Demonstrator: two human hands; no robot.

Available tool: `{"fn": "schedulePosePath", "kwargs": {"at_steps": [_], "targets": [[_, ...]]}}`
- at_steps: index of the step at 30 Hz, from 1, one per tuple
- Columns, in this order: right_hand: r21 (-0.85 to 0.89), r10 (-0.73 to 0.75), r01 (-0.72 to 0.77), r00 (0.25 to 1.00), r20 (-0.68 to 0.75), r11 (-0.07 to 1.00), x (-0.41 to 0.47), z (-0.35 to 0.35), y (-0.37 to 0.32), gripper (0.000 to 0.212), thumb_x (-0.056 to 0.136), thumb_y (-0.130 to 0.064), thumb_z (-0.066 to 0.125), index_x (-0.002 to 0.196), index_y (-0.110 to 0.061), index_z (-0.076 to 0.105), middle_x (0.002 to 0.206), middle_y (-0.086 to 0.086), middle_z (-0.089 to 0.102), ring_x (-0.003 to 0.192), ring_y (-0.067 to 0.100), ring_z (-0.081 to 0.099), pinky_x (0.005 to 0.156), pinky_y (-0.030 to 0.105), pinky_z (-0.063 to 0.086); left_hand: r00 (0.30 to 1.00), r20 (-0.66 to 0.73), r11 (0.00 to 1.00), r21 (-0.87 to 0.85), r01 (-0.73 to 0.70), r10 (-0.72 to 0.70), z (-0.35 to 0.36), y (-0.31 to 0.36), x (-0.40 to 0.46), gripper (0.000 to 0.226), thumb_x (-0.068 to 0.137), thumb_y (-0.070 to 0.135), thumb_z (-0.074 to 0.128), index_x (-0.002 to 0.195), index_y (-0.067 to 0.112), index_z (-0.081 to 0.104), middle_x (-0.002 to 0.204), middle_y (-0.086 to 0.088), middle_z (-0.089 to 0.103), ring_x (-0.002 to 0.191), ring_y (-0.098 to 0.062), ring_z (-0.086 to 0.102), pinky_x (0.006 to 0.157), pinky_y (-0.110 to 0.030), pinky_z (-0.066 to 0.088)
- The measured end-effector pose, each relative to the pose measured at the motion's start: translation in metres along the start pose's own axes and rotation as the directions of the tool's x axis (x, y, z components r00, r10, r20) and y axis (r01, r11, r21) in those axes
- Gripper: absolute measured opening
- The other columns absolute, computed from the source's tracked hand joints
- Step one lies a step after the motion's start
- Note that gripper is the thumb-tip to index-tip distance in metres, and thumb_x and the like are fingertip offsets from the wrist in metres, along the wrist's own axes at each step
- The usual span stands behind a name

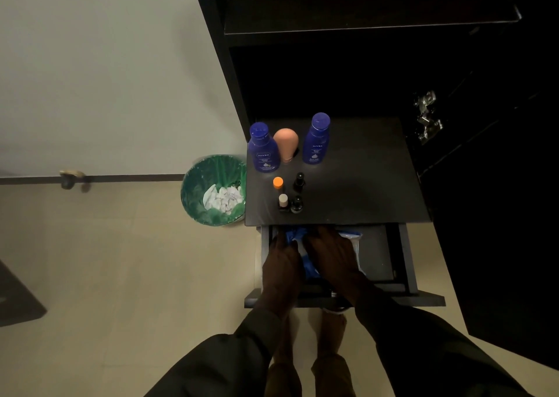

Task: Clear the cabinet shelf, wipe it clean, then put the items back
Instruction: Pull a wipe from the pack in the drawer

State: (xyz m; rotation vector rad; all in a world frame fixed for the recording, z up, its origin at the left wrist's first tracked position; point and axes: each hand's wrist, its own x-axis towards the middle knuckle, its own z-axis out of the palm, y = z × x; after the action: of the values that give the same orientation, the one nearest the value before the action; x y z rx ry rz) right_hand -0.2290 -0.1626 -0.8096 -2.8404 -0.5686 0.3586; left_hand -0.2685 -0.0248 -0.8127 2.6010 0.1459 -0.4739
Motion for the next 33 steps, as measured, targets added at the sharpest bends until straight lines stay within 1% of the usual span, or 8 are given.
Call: {"fn": "schedulePosePath", "kwargs": {"at_steps": [4, 8, 11, 13, 17, 22, 25, 33], "targets": [[0.094, 0.023, -0.020, 0.999, -0.028, 0.995, -0.005, 0.000, 0.003, 0.044, 0.059, -0.018, 0.090, 0.098, -0.012, 0.072, 0.108, 0.014, 0.069, 0.094, 0.032, 0.070, 0.069, 0.039, 0.059, 1.000, -0.005, 0.999, -0.039, 0.014, -0.014, 0.002, 0.001, 0.000, 0.042, 0.091, 0.029, 0.062, 0.130, 0.017, 0.052, 0.139, -0.003, 0.048, 0.120, -0.016, 0.053, 0.099, -0.025, 0.044], [0.128, 0.029, -0.043, 0.994, 0.109, 0.991, -0.001, 0.006, 0.000, 0.043, 0.092, -0.026, 0.060, 0.130, -0.007, 0.058, 0.139, 0.019, 0.051, 0.129, 0.036, 0.050, 0.105, 0.049, 0.043, 1.000, 0.006, 0.999, -0.032, 0.007, -0.006, 0.003, 0.001, 0.002, 0.040, 0.093, 0.028, 0.059, 0.130, 0.015, 0.054, 0.140, -0.006, 0.047, 0.123, -0.020, 0.051, 0.100, -0.028, 0.044], [0.112, 0.084, -0.086, 0.996, 0.024, 0.990, 0.001, 0.007, 0.000, 0.026, 0.086, -0.019, 0.069, 0.112, -0.013, 0.070, 0.117, 0.015, 0.065, 0.106, 0.036, 0.064, 0.085, 0.051, 0.054, 1.000, 0.013, 0.999, -0.039, -0.012, 0.012, 0.005, -0.001, 0.002, 0.043, 0.090, 0.032, 0.063, 0.131, 0.019, 0.054, 0.141, -0.003, 0.047, 0.125, -0.017, 0.049, 0.102, -0.026, 0.043], [0.109, 0.074, -0.082, 0.995, 0.070, 0.991, 0.004, 0.005, -0.002, 0.031, 0.085, -0.021, 0.072, 0.114, -0.011, 0.069, 0.120, 0.016, 0.065, 0.111, 0.034, 0.063, 0.092, 0.047, 0.052, 1.000, 0.011, 0.998, -0.053, -0.018, 0.019, 0.007, -0.003, 0.002, 0.042, 0.091, 0.030, 0.062, 0.131, 0.020, 0.053, 0.142, -0.003, 0.046, 0.126, -0.017, 0.049, 0.104, -0.027, 0.043], [0.058, 0.038, -0.042, 0.997, 0.064, 0.997, 0.006, 0.002, -0.001, 0.036, 0.050, -0.023, 0.095, 0.081, -0.016, 0.077, 0.087, 0.006, 0.073, 0.078, 0.023, 0.072, 0.063, 0.032, 0.058, 1.000, -0.001, 0.994, -0.107, 0.023, -0.023, 0.008, -0.004, 0.001, 0.046, 0.091, 0.028, 0.062, 0.134, 0.017, 0.050, 0.140, -0.002, 0.048, 0.124, -0.016, 0.050, 0.102, -0.020, 0.039], [0.101, -0.037, 0.025, 0.993, 0.113, 0.995, 0.008, 0.013, 0.009, 0.027, 0.067, -0.012, 0.085, 0.091, -0.005, 0.074, 0.099, 0.020, 0.070, 0.087, 0.037, 0.070, 0.070, 0.049, 0.059, 0.999, 0.022, 0.992, -0.118, 0.039, -0.037, 0.007, -0.003, 0.002, 0.048, 0.093, 0.023, 0.058, 0.139, 0.019, 0.046, 0.144, -0.001, 0.044, 0.124, -0.017, 0.051, 0.101, -0.024, 0.041], [0.060, -0.053, 0.047, 0.993, 0.108, 0.997, 0.008, 0.008, 0.010, 0.029, 0.055, -0.009, 0.091, 0.078, -0.009, 0.073, 0.088, 0.015, 0.069, 0.073, 0.032, 0.070, 0.056, 0.043, 0.058, 0.999, 0.032, 0.992, -0.119, 0.041, -0.037, 0.007, -0.002, 0.002, 0.050, 0.093, 0.023, 0.057, 0.141, 0.023, 0.042, 0.147, -0.001, 0.040, 0.126, -0.016, 0.049, 0.100, -0.018, 0.037], [-0.004, -0.059, 0.059, 0.998, -0.021, 0.998, 0.003, -0.005, 0.003, 0.030, 0.058, -0.020, 0.090, 0.082, -0.015, 0.073, 0.095, 0.010, 0.069, 0.076, 0.027, 0.070, 0.057, 0.033, 0.056, 0.999, 0.026, 0.994, -0.102, 0.041, -0.039, 0.004, -0.001, 0.001, 0.050, 0.092, 0.022, 0.059, 0.140, 0.020, 0.045, 0.148, 0.001, 0.040, 0.122, -0.013, 0.051, 0.101, -0.021, 0.041]]}}
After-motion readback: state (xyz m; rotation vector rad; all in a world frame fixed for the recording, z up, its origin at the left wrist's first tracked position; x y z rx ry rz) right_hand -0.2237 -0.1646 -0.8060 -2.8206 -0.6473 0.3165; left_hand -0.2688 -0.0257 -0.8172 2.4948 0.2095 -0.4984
